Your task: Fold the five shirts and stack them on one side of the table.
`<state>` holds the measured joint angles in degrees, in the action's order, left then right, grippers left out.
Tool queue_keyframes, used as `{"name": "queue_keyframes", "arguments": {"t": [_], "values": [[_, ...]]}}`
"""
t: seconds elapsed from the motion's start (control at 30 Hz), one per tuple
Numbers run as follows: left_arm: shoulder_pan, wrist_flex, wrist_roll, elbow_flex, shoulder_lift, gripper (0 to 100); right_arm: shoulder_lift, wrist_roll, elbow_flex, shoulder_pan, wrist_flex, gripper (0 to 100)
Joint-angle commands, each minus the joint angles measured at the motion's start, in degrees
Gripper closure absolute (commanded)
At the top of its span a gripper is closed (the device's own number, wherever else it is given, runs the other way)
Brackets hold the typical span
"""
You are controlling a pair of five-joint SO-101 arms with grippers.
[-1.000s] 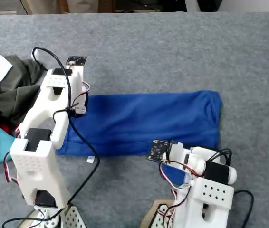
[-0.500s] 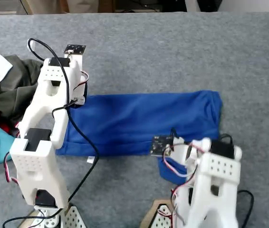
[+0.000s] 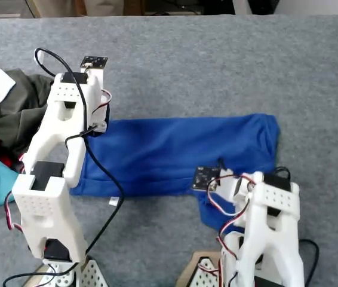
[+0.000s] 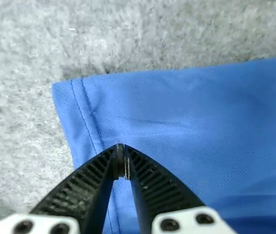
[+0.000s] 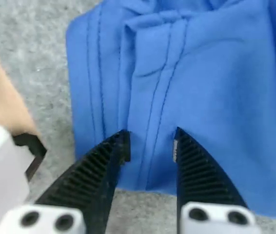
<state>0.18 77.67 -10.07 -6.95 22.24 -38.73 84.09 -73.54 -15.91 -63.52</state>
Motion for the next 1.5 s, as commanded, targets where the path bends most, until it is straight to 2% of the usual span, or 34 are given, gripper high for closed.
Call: {"name": "queue_keyframes", "arguments": {"t": [0.0,0.13,0.37,0.5,0.87,1.0,1.1,1.33,1.47], "values": [[0.18,0.35,0.09,-2.29,-0.22,98,0.22,0.53,-0.92,-0.48,0.97,85.7],[-0.09,0.35,0.09,-2.29,-0.22,98,0.22,1.67,-1.27,-0.66,0.88,93.8],[-0.18,0.35,0.09,-2.29,-0.22,98,0.13,1.67,-2.86,-0.84,3.34,94.5],[-0.18,0.35,0.09,-1.58,-0.31,98,-0.04,1.41,-1.71,-1.01,2.9,99.5],[0.0,0.26,0.09,-0.79,-0.4,98,-0.92,1.49,10.42,-1.89,-12.04,99.3],[-0.09,0.26,0.09,-0.79,-0.4,98,-5.58,2.02,10.95,-1.27,-17.23,99.3],[-0.09,0.26,0.09,-0.88,-0.4,98,-9.89,5.27,8.48,-0.57,-20.92,99.3],[-0.18,0.18,0.09,-0.88,-0.22,98,-18.42,6.07,0.31,-0.92,-18.37,98.0],[-0.18,0.26,0.09,-0.88,-0.22,98,-19.56,6.07,-1.19,-0.92,-18.37,87.0]]}}
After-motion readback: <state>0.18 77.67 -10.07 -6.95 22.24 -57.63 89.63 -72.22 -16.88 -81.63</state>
